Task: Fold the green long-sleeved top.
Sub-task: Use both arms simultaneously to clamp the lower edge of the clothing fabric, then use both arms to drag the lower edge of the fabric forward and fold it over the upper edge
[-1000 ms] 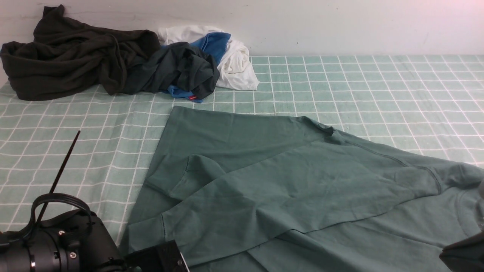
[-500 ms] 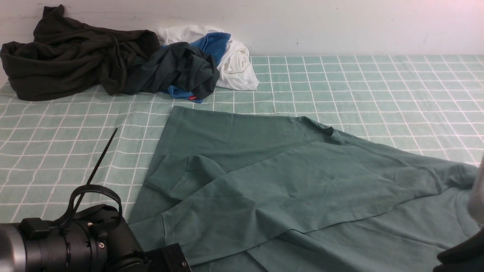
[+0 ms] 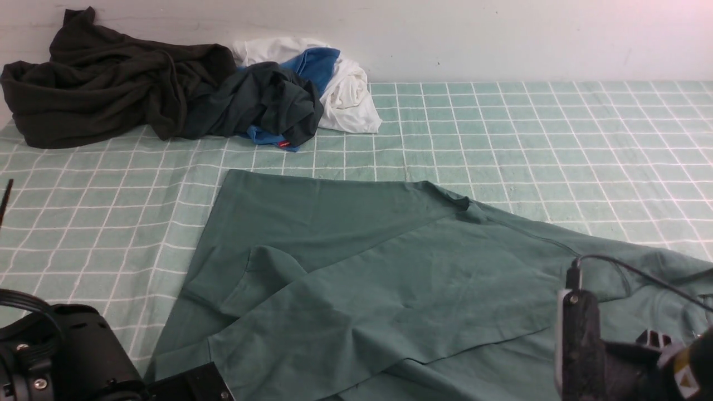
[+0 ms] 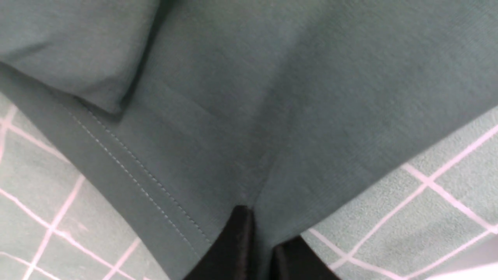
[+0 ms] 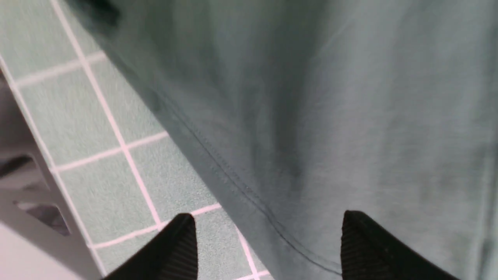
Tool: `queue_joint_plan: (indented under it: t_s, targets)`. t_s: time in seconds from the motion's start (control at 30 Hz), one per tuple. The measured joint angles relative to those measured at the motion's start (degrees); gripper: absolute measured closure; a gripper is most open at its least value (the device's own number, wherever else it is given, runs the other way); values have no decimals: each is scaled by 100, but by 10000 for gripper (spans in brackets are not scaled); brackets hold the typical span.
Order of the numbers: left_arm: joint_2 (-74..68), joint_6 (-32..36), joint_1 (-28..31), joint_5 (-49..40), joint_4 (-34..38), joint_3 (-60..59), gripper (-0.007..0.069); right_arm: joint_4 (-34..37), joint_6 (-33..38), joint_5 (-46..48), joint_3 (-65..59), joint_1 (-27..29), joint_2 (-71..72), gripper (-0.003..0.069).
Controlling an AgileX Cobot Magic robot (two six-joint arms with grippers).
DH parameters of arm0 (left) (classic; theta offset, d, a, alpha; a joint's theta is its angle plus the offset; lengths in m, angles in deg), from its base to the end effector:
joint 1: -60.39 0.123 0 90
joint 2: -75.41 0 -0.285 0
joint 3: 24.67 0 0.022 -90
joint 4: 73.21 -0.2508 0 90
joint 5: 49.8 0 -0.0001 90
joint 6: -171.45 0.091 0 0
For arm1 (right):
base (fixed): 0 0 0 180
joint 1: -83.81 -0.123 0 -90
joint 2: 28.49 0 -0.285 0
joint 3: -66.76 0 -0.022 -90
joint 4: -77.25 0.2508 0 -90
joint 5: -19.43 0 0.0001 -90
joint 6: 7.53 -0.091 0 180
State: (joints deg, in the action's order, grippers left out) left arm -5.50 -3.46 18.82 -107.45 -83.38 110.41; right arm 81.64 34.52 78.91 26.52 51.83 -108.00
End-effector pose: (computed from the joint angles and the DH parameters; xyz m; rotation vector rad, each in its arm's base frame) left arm 0.1334 -0.1002 0.1856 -1.3770 -2.8000 -0.2478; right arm 0.1478 0.0994 0.2071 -1.8305 2.5275 0.1012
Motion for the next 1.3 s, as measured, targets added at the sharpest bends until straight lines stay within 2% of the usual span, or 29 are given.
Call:
queue_joint_plan:
  t_s: [0.23,0.47,0.6,0.63,0.67,0.73,0.77,0.8,0.87,1.07,1.17,1.2,1.3]
  targets:
    - [56,0,0,82,11,-15,615,-373,252,-1218,-652,0,-379,199]
    - [56,0,0,192,11,-20,615,-766,272,-1400,-959,0,-628,206]
    - [56,0,0,216,11,-20,615,-867,267,-1434,-959,0,-630,293]
    - [56,0,0,220,6,-20,615,-913,260,-1461,-959,0,-630,360]
    - [56,0,0,220,6,-20,615,-914,260,-1467,-959,0,-630,370]
    - [56,0,0,222,-45,-20,617,-973,222,-1508,-959,0,-630,515]
    - [56,0,0,222,-51,-20,617,-973,222,-1513,-959,0,-630,526]
    - [56,0,0,222,-79,17,617,-988,218,-1520,-948,0,-624,594]
    - [56,-2,0,143,-108,155,617,-1027,203,-1422,-842,0,-544,631]
    - [56,-14,157,-394,-472,1058,614,-1444,148,-640,128,212,-229,637]
    - [-106,168,674,-420,-672,1990,607,-1467,208,-513,919,728,-321,638]
    - [-254,339,966,-397,-695,2352,607,-1362,297,-507,1272,1034,-449,638]
    - [-715,764,1446,-329,-713,3105,607,-1071,586,-507,1878,1446,-813,638]
